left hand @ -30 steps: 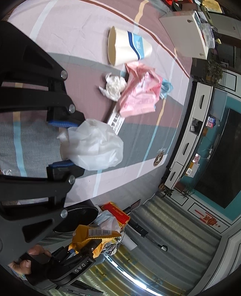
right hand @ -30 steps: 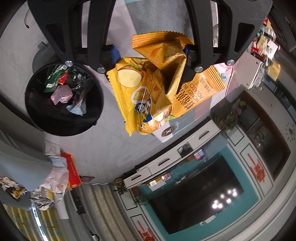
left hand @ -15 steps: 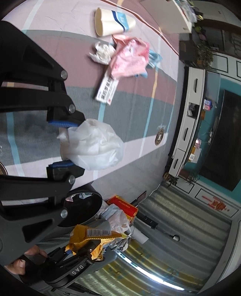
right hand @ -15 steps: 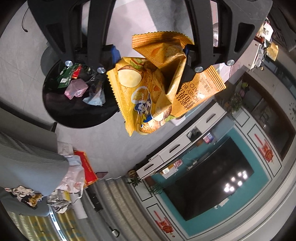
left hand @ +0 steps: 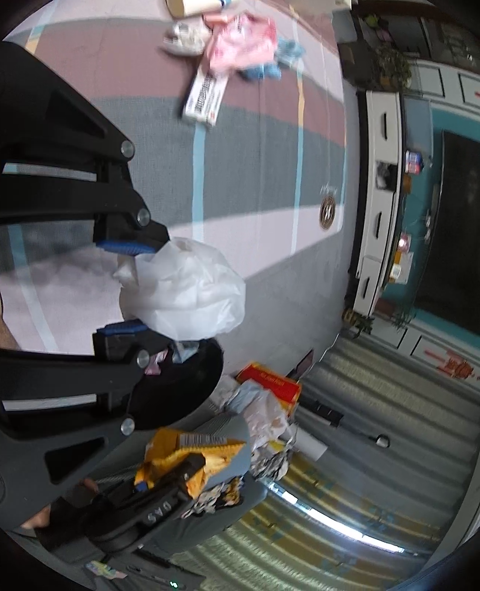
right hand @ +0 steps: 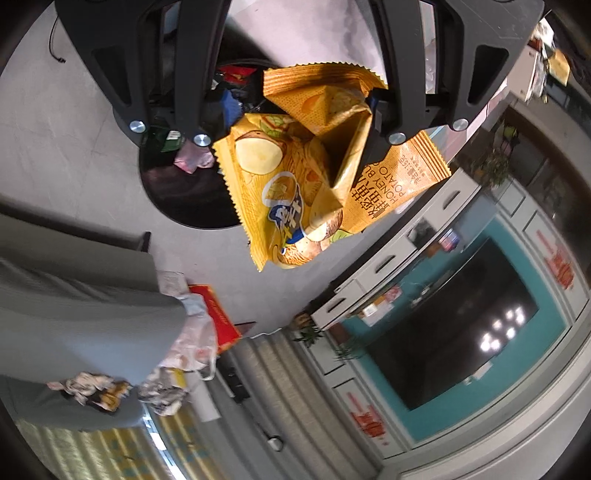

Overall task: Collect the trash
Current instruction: 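Carry the yellow chip bag and white plastic bag to the black bin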

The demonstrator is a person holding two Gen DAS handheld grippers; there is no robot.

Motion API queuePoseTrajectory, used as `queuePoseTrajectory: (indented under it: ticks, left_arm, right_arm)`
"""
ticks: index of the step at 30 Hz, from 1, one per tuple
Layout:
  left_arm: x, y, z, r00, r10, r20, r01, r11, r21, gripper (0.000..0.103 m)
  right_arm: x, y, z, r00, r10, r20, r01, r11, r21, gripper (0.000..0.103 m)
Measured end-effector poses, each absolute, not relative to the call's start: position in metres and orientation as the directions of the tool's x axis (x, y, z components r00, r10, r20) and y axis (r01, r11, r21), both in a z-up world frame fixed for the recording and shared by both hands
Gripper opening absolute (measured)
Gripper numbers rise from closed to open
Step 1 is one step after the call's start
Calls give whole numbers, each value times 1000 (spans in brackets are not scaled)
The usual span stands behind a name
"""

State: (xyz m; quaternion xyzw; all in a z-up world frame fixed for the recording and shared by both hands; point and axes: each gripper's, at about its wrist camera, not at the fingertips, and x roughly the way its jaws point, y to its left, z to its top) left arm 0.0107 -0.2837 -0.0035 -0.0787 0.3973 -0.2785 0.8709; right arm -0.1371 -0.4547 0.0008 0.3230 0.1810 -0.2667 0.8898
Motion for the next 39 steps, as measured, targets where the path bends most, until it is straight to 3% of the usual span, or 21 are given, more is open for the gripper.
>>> queuePoseTrajectory:
  ticks: [6,15,26,39]
  left_arm:
    - [18,-316,-13,472,-600,-646,470,791,-391,29]
    - [31,-358,-35,345,-672,-656,506,721,-473,29]
    - [37,-402,-60,240,-685,-688,536,684,-494,29]
    - [43,-425,-89,166,-666,-727,529,683,-504,30]
  right_arm:
    - [-144,-474,-14,772,-393,-500,628,592,505,50]
    - [-134,-496,-49,690,-390,-610,715,502,487,50]
    - [-128,-509,-74,610,-377,-697,781,435,449,50]
    - [-132,-512,-81,580,-361,-731,805,395,444,50]
